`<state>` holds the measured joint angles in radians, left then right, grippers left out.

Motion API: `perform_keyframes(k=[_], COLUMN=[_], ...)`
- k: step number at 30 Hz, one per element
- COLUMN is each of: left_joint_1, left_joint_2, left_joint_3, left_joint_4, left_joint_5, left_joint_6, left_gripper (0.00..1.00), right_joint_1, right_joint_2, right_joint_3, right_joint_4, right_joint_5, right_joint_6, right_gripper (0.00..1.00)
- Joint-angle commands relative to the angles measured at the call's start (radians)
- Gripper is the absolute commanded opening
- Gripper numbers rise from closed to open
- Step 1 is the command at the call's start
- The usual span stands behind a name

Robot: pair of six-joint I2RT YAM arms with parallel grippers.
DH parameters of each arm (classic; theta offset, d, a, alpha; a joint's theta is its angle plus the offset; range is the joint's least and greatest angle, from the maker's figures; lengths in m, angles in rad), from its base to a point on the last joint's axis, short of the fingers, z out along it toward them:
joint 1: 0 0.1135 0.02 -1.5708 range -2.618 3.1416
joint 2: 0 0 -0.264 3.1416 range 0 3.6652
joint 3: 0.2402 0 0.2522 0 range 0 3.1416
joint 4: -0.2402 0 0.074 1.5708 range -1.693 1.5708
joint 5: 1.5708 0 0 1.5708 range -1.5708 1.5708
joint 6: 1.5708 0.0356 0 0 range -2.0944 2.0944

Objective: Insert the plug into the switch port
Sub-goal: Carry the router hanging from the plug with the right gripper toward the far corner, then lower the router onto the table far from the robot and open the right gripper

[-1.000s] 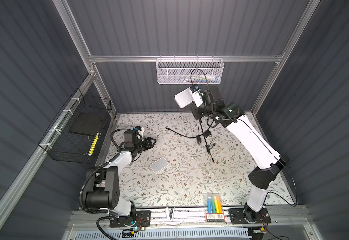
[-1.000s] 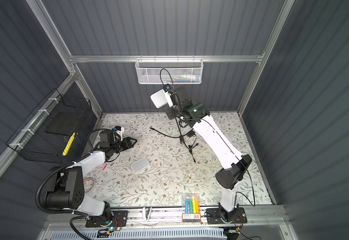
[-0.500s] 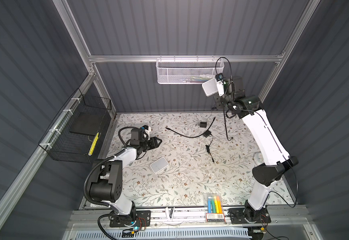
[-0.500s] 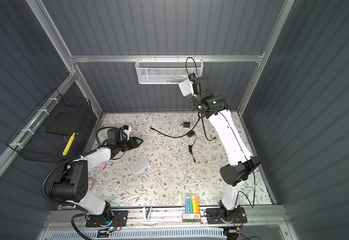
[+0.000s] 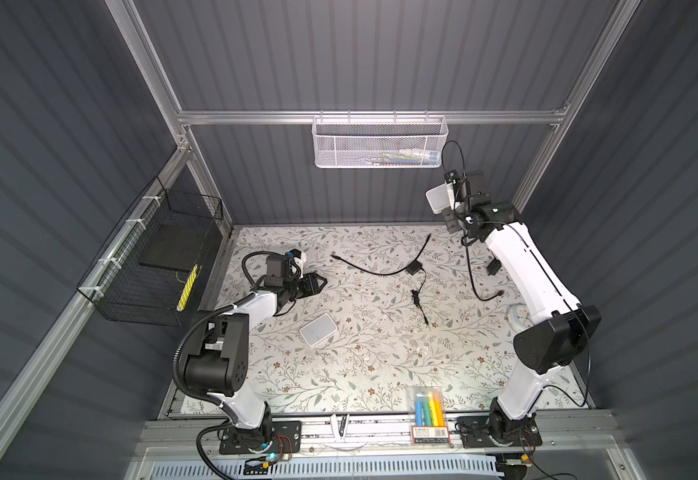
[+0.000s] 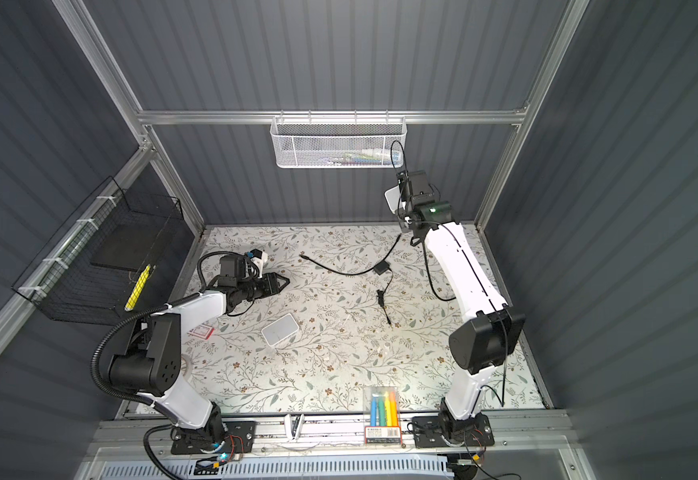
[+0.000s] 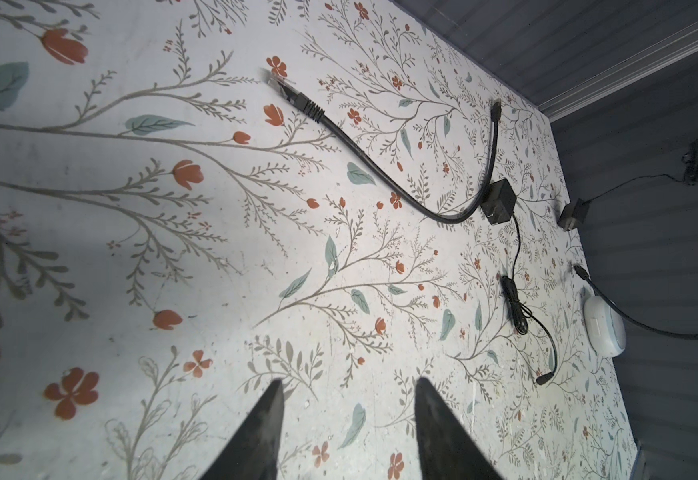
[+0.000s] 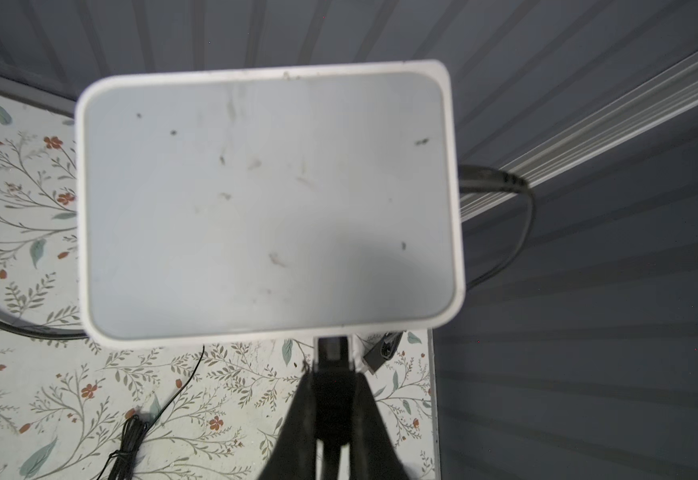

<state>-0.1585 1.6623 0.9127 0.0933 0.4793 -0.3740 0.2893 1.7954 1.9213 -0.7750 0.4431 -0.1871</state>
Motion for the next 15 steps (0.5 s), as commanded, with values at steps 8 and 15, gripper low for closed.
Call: perform_keyframes(k=[8, 15], left_joint_1=[-0.020, -0.024], left_joint_2=[0.017, 0.019], left_joint_3=[0.002, -0.010], left_joint_4=[-0.028, -0.037], left_joint_5=[0.000, -0.008], left_joint_6=[0.035, 0.044], left_gripper=[0.51, 0.50], right_joint_1=[-0.092, -0.102], right_joint_2=[-0.027, 0.062], right_joint_3=[-0.303, -0.335], right_joint_4=[0.245, 0.285], right_joint_5=[-0.053, -0.085], right_joint_6=[0.061, 0.035], right_gripper=[0.00, 0.00])
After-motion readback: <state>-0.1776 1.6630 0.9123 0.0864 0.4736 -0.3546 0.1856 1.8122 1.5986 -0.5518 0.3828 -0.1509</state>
